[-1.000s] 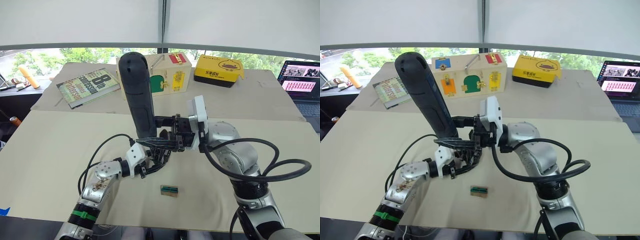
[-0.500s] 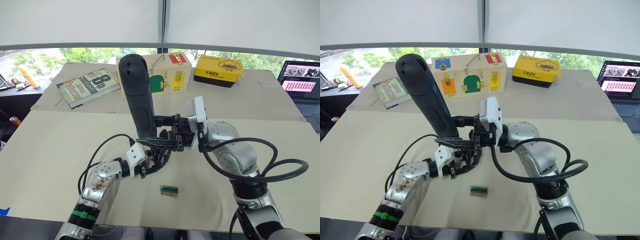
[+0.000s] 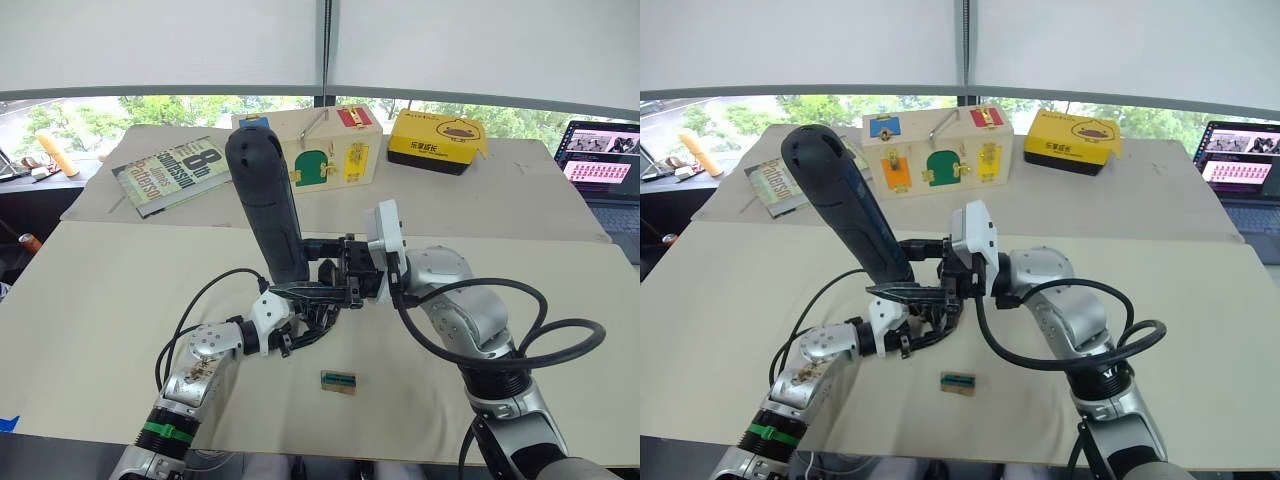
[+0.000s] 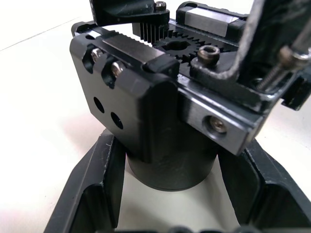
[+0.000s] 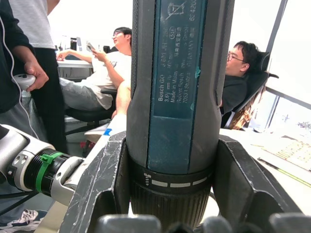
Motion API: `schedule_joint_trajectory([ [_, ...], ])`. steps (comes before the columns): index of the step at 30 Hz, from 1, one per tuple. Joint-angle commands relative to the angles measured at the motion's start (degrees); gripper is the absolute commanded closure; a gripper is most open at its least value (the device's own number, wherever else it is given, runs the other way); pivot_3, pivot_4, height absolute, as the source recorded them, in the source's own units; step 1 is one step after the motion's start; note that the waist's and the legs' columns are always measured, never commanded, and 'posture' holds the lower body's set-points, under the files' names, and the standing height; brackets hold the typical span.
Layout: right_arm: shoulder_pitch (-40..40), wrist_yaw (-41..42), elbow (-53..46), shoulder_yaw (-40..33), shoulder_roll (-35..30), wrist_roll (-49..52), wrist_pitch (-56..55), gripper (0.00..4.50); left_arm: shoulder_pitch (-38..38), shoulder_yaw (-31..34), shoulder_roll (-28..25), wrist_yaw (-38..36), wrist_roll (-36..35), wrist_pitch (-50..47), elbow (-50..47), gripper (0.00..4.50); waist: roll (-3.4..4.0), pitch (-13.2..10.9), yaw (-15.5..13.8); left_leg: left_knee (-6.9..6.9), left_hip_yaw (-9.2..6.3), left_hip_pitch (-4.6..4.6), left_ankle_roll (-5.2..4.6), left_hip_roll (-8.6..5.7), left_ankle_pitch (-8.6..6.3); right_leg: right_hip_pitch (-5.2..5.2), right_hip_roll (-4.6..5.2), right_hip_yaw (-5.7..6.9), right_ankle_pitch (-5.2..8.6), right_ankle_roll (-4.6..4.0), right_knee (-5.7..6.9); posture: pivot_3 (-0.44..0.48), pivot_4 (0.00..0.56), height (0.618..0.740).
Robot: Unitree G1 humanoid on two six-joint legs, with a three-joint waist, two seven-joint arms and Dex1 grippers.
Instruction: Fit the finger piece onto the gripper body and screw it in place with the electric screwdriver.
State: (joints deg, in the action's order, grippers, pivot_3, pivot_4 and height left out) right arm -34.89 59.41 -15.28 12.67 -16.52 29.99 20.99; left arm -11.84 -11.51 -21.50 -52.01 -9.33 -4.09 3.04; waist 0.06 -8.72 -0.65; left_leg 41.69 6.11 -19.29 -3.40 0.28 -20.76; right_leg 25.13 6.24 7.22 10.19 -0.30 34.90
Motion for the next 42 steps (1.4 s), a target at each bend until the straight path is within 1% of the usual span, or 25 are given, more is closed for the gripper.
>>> schedule_joint_trajectory([
  [1, 0.2, -0.1, -1.5, -0.7, 0.6, 0.5, -2.3, 2.57, 2.4, -3.1, -0.3, -1.2, 0.7, -3.5, 2.2, 2.23, 0.00, 0.0, 0.0, 0.00, 0.00, 0.00, 0.00, 0.00, 0.00, 0.00, 0.00, 0.00, 0.00, 0.00, 0.00, 0.000, 0.150, 0.740],
  [22, 2.9, -4.1, 2.4, -1.4, 2.1, -0.1, -3.1, 2.57, 2.3, -3.1, -0.3, -1.6, 0.6, -3.5, 2.5, 2.23, 0.03, 0.0, 0.1, -0.01, 0.01, 0.06, 0.01, 0.01, 0.00, -0.02, 0.00, -0.03, 0.01, 0.00, 0.03, 0.000, 0.150, 0.740],
  [34, 5.0, -6.0, 2.8, 2.3, 0.2, -2.1, 1.3, 2.57, 2.3, -2.9, -0.9, -1.7, 0.5, -3.8, 2.4, 2.23, 0.13, 0.2, 0.3, -0.03, 0.01, 0.17, 0.02, 0.04, -0.01, -0.09, 0.03, -0.07, 0.01, -0.01, 0.04, 0.000, 0.150, 0.740],
  [42, 6.2, -7.4, 4.2, 5.4, 0.5, -4.6, 0.3, 2.57, 2.0, -2.3, -1.4, -1.8, 0.4, -3.9, 3.1, 2.23, 0.31, 0.6, 0.5, -0.15, 0.01, 0.41, 0.03, 0.08, -0.01, -0.25, 0.11, -0.10, 0.04, -0.04, 0.02, 0.000, 0.150, 0.740],
])
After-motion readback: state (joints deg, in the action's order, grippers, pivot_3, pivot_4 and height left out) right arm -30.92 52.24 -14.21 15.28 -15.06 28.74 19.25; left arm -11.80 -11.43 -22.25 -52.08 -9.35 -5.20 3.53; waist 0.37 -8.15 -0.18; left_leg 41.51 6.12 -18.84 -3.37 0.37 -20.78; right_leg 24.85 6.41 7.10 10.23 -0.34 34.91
